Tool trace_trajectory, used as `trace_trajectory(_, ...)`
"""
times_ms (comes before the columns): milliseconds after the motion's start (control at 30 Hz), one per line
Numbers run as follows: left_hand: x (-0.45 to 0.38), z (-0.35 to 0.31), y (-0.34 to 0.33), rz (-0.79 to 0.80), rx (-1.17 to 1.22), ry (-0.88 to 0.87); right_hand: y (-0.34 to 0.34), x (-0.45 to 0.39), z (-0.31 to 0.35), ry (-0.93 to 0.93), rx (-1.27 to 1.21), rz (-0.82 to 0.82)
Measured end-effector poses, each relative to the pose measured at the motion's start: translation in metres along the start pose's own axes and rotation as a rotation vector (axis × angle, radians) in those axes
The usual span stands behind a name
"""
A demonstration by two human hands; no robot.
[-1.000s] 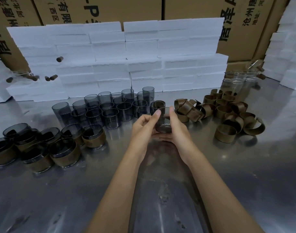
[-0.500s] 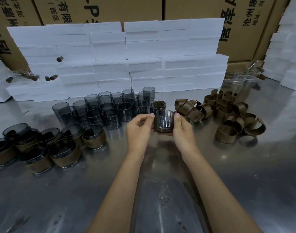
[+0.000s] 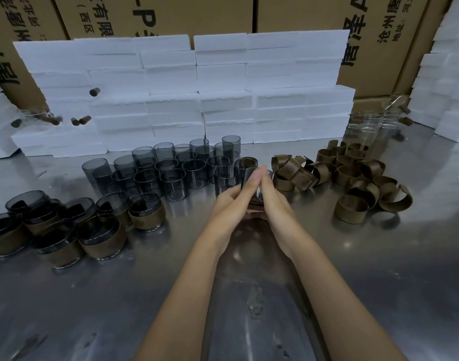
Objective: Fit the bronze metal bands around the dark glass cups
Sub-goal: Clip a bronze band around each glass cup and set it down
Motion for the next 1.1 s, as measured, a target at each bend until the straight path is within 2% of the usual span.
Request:
trace_trajectory(233,0.0,-0.002,0.005,-0.039,-0.009,-0.053,0.016,-0.004,-0.001,-0.018,0.019,-0.173)
trace_trajectory(333,-0.003,-0.008,0.021,-0.193,-0.08,-0.139,0.017,-0.006,0.002,0.034,-0.02,-0.15)
trace_trajectory(433,-0.004,-0.011,0.036,-0.317,-0.054,-0.201,0.018,-0.006,0.006,0.11,-0.001,-0.157)
trace_trajectory(567,-0.001,-0.008,0.05,-0.445,-0.048,-0.167,0.018,0.0,0.011,0.136,0.003,-0.207)
trace_trajectory(800,-0.001,-0.002,0.018,-0.199,0.021,-0.031,-0.012,0.01,0.009,0.105,0.162,0.012)
trace_trajectory(900,0.0,-0.004,0.015,-0.164,-0.034,-0.028,-0.012,0.011,0.01,0.13,0.193,-0.009)
trace_trajectory(1100,0.002,-0.009,0.021,-0.206,-0.101,-0.062,-0.008,0.006,0.004,0.114,0.272,-0.079)
Point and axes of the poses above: each hand's wrist, its own x-axis away from the middle knuckle, its own y-axis out of the back of the hand, z = x × y, the point moved 9 cm from there along -x, towards the middle knuckle, and after that the axes turned 7 degrees about -y, right-handed, at the moved point
